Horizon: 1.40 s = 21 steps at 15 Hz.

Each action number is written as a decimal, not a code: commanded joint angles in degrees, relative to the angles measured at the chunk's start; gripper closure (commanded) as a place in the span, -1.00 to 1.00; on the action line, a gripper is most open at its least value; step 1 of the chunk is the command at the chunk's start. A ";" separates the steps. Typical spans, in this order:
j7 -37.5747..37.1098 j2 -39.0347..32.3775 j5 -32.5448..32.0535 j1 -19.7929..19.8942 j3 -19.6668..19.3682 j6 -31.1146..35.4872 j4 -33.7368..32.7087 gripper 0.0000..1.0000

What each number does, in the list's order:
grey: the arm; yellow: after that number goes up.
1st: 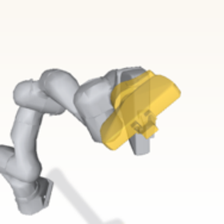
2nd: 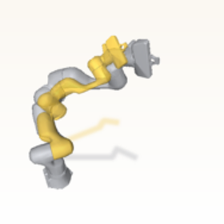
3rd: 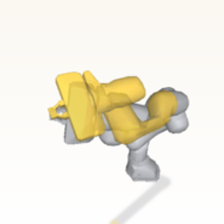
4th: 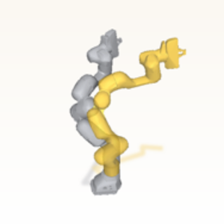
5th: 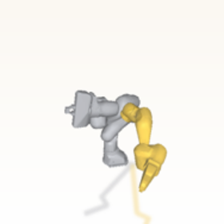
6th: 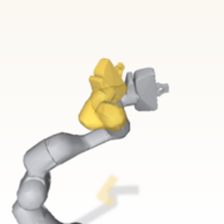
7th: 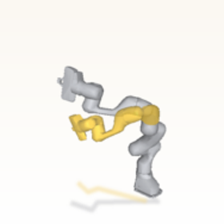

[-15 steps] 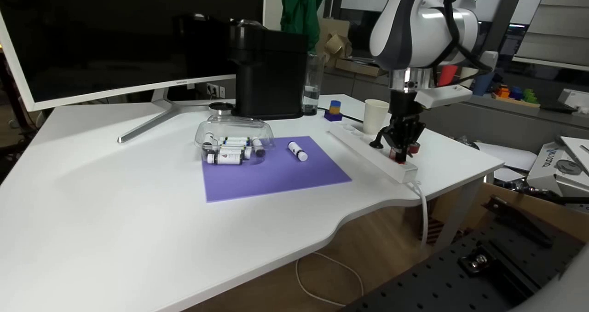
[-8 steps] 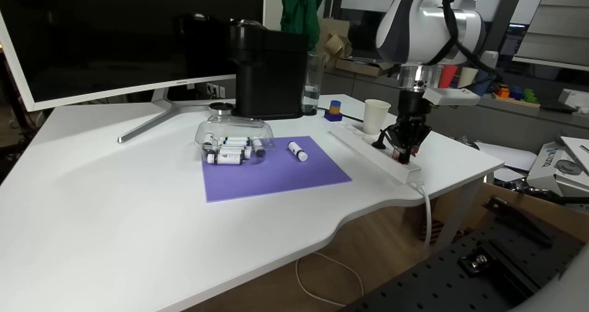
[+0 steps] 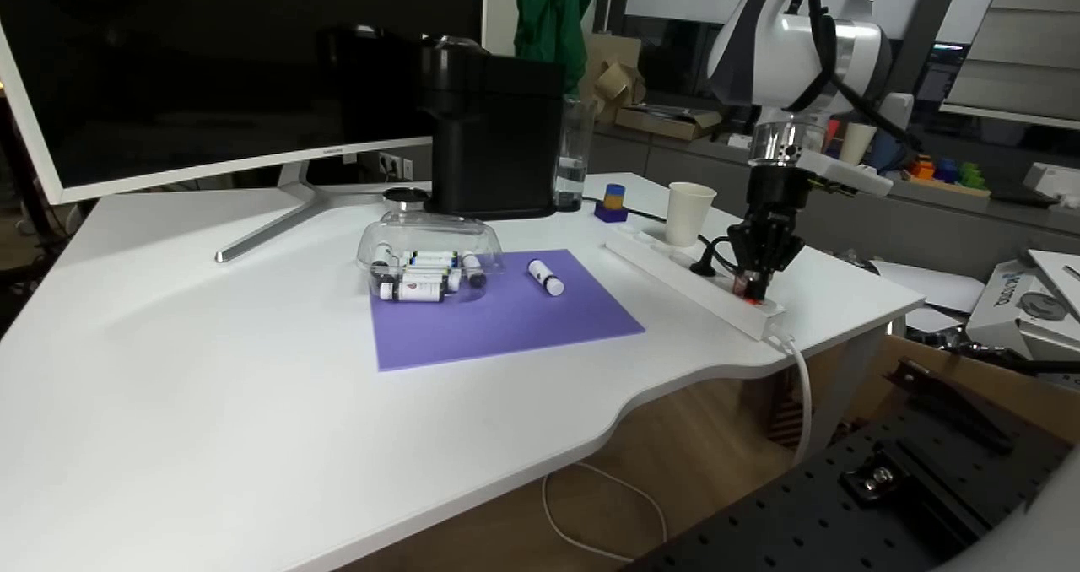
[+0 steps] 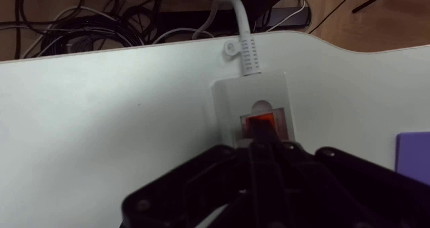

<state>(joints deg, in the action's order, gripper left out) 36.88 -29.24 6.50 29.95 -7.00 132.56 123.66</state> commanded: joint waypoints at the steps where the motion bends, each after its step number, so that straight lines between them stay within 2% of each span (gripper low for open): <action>1: 3.58 -0.49 -0.62 -0.62 -0.19 -1.82 0.00 1.00; 5: 5.04 7.75 -4.56 -3.48 -1.48 -3.13 6.52 1.00; 10: 1.31 19.59 -11.27 -7.88 -4.66 -5.62 14.44 1.00; 12: -0.83 23.44 -13.31 -9.12 -5.84 -8.40 15.87 0.46; 13: -2.21 24.98 -14.40 -9.66 -6.33 -9.98 16.25 0.86; 14: -3.39 26.41 -15.35 -10.06 -6.71 -11.23 16.65 0.25; 15: -4.36 27.71 -16.07 -10.39 -7.00 -12.58 16.94 0.24; 21: -9.75 32.18 -18.39 -11.45 -7.89 -17.10 17.99 -0.57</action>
<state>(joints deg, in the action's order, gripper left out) 31.41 0.00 -9.91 19.70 -13.94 116.70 140.04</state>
